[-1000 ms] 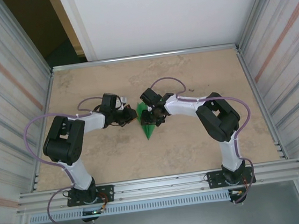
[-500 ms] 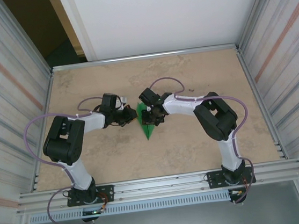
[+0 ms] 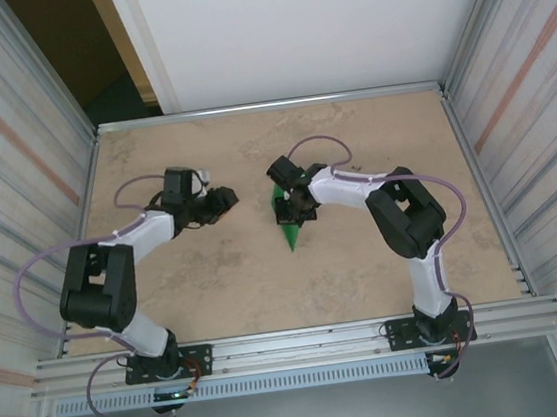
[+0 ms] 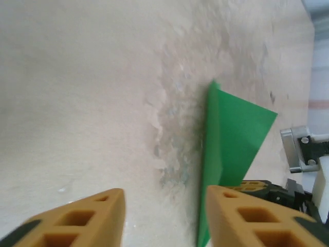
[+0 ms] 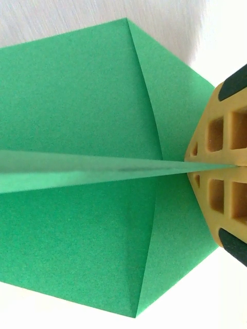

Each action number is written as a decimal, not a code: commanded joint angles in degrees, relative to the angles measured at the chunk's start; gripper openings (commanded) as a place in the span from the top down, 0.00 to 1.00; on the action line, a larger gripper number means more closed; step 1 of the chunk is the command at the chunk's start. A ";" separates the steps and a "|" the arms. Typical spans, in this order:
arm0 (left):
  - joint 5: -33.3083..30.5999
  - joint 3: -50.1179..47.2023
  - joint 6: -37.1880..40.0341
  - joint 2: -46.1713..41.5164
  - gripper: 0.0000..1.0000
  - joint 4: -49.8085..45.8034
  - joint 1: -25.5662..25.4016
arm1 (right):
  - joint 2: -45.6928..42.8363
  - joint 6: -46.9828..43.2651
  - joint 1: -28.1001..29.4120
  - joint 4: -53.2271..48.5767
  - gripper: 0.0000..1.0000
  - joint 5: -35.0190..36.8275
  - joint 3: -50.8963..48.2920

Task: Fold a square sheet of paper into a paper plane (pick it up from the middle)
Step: Move the paper plane to the top-center of the table.

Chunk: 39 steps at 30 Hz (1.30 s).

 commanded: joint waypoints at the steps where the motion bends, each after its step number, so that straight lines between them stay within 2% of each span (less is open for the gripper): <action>1: -7.21 0.17 3.89 -3.54 0.45 -8.05 0.88 | -1.17 -5.76 -4.60 -4.37 0.93 2.61 2.92; 5: -11.13 -0.12 5.67 -5.84 0.31 -10.56 0.97 | 2.37 -10.78 -8.41 -7.92 0.93 1.65 7.26; 9: -11.89 -0.04 6.39 -6.29 0.25 -11.37 0.97 | 5.70 -12.97 -10.74 -10.08 0.92 2.72 10.96; 14: -11.55 -0.03 6.46 -5.77 0.21 -11.28 1.04 | 8.01 -13.31 -11.58 -10.70 0.88 2.63 13.27; 21: -11.30 -0.64 6.61 -5.77 0.13 -10.92 0.72 | 9.04 -12.02 -11.34 -10.72 0.74 3.62 13.51; 26: -11.87 -0.91 6.92 -5.86 0.08 -10.94 0.65 | 9.72 -11.64 -11.04 -10.76 0.69 4.23 13.51; 31: -12.22 -0.55 7.45 -5.78 0.01 -11.60 0.67 | 11.40 -11.03 -10.86 -11.23 0.67 4.96 13.29; 39: -12.60 -0.49 7.63 -6.01 0.01 -12.10 0.62 | 12.79 -10.87 -10.12 -12.47 0.69 7.25 13.93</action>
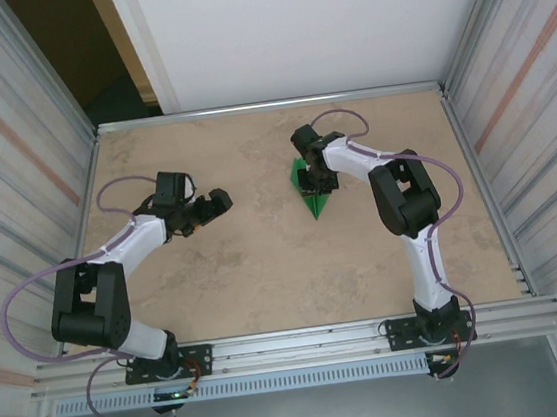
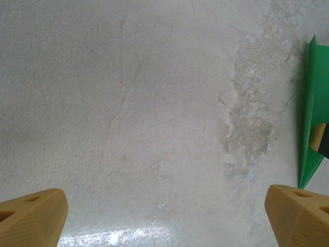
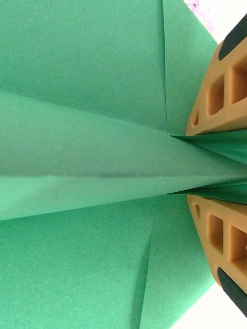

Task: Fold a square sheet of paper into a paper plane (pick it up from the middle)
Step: Move the paper plane to the top-center of the table.

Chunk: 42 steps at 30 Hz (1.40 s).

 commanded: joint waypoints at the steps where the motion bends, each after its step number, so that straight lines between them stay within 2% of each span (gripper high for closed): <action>1: -1.10 -0.15 1.31 -1.20 0.01 -1.11 -0.16 | 2.99 0.32 0.76 -2.77 0.70 2.43 0.11; 8: -1.10 0.27 1.31 -0.97 0.01 -1.55 -0.21 | -1.64 2.33 1.66 -3.94 0.79 3.87 1.90; 11: -1.10 0.26 1.16 -1.03 0.01 -1.57 -0.16 | -2.18 4.36 1.74 -3.48 0.79 3.56 1.21; 15: -0.92 0.01 1.16 -1.00 0.01 -1.65 -0.20 | -2.07 6.14 1.91 -3.74 0.74 3.20 0.93; 23: -0.71 0.10 1.09 -0.94 0.01 -1.64 -0.21 | -3.15 8.02 2.62 -4.71 0.78 3.48 1.24; 31: -0.31 0.10 1.00 -0.45 0.01 -1.59 -0.32 | -1.03 7.58 2.61 -5.10 0.90 3.68 1.76; 42: 0.27 1.03 0.89 0.63 0.01 -1.36 -0.41 | 1.22 2.23 1.64 -5.76 0.92 2.97 7.92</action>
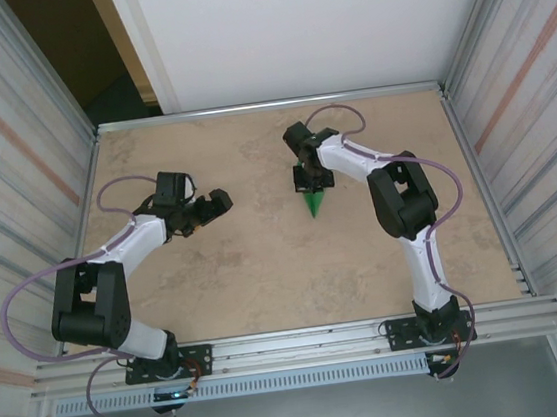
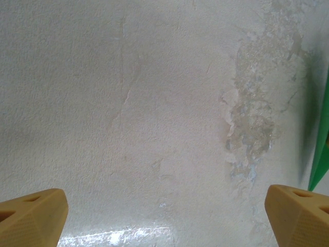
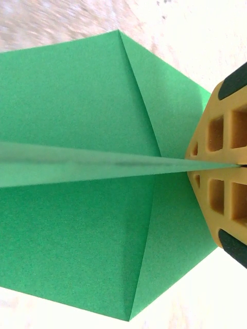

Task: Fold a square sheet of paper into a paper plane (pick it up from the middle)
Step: Move the paper plane to the top-center of the table.

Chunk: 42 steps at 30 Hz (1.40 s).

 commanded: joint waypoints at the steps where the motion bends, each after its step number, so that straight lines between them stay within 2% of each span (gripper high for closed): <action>1: 0.27 1.06 0.44 0.55 0.01 -1.34 -0.41 | 2.18 -2.58 -0.34 -1.44 0.92 -0.65 3.72; 12: 0.70 2.03 0.37 1.45 0.01 -1.51 -1.09 | 6.91 -3.12 -1.15 -1.45 0.86 -3.11 9.35; 20: 0.83 2.38 0.39 1.70 0.01 -1.56 -1.70 | 6.09 -2.85 -0.98 -3.61 0.73 -2.24 10.52; 30: 0.81 2.21 0.32 1.92 0.01 -1.53 -1.92 | 4.74 0.01 -0.68 -3.75 0.72 -3.22 10.23; 42: 0.97 1.95 0.38 2.29 0.01 -1.50 -1.89 | 7.11 0.24 -0.34 -2.92 0.62 -4.56 9.38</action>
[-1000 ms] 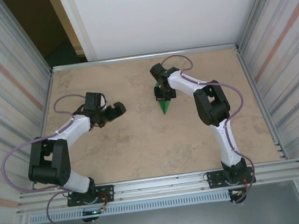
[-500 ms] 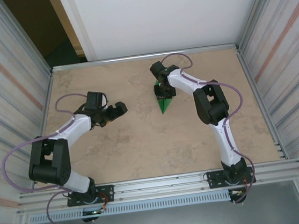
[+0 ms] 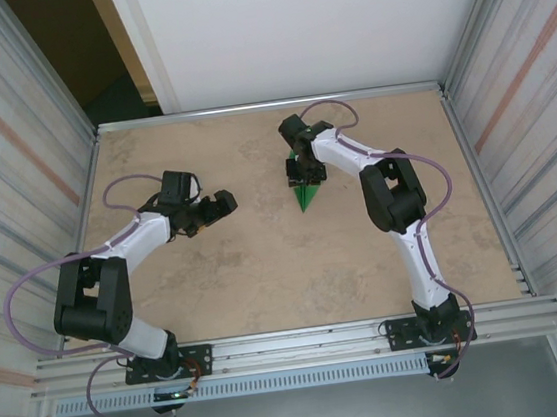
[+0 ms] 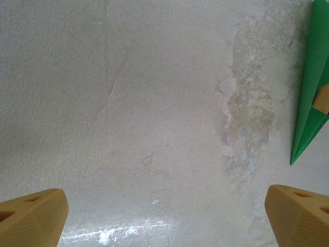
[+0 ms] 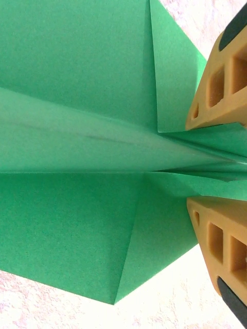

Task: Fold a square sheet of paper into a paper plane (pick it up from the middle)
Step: Move the paper plane to the top-center of the table.

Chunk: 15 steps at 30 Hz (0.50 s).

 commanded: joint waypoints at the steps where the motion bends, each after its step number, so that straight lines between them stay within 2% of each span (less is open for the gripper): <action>1: 0.55 0.95 0.41 0.64 0.01 -0.89 -0.35 | 0.65 0.98 0.34 -1.03 0.62 -0.29 0.16; 9: 0.88 0.85 0.32 1.11 0.01 -0.74 -0.44 | 2.84 -0.12 0.46 -2.30 0.61 0.78 0.85; 15: 0.97 0.83 0.23 1.25 0.01 -0.56 -0.40 | 4.55 -1.28 1.26 -3.41 0.56 2.67 1.52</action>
